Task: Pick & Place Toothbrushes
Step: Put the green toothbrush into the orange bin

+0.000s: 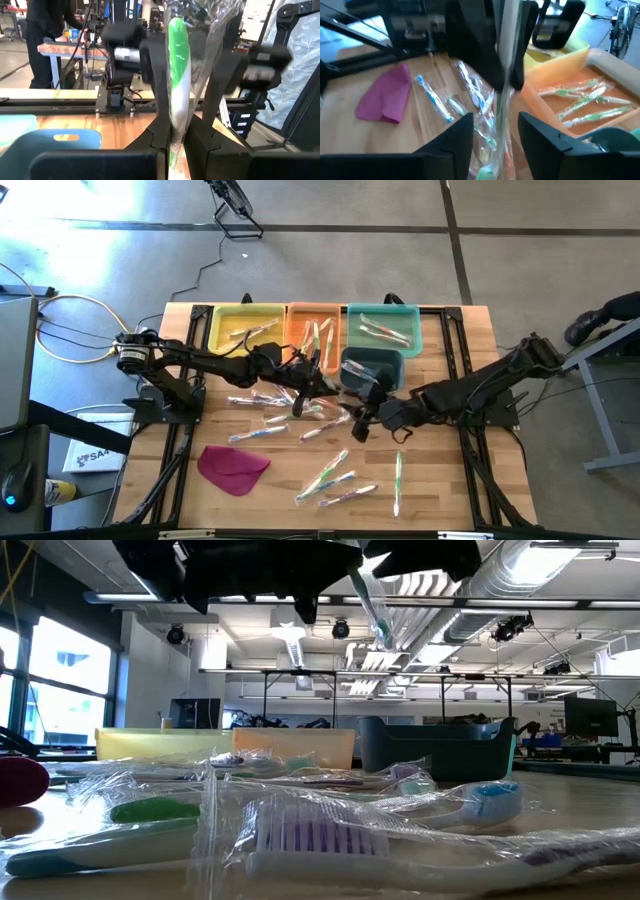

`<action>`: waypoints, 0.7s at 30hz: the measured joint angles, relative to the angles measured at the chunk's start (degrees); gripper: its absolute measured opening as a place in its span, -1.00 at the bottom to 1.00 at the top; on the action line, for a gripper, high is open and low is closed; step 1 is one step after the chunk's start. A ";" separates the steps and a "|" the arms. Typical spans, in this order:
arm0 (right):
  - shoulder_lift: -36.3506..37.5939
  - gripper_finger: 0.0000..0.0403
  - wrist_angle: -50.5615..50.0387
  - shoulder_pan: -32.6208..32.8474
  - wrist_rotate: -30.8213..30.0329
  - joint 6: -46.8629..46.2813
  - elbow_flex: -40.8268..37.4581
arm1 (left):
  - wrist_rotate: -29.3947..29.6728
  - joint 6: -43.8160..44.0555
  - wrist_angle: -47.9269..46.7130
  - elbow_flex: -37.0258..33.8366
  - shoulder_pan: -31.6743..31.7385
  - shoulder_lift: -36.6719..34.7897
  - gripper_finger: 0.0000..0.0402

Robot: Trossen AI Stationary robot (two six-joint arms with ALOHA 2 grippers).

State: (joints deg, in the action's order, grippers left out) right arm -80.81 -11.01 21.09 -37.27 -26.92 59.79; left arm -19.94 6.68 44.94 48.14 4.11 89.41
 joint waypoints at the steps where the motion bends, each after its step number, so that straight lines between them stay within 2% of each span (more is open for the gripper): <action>1: 1.06 -0.22 -0.62 0.35 0.04 0.07 0.00 | 0.00 0.00 -0.36 0.00 0.01 0.00 -0.87; 10: 12.29 -0.20 -6.75 4.53 0.17 -0.26 0.02 | -0.77 -0.37 -1.72 0.02 1.91 -1.23 -0.87; 15: 15.32 -0.27 -9.76 7.68 0.33 -1.24 0.02 | -1.21 2.10 -5.48 0.00 6.86 -3.51 -0.87; 21: 15.01 -0.35 -13.94 10.02 0.04 -1.97 0.02 | -5.72 8.18 -9.58 0.00 15.72 -5.63 -0.87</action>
State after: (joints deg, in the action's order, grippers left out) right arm -65.80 -24.95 31.11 -37.24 -28.88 59.81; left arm -25.67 14.86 35.36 48.14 19.83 83.77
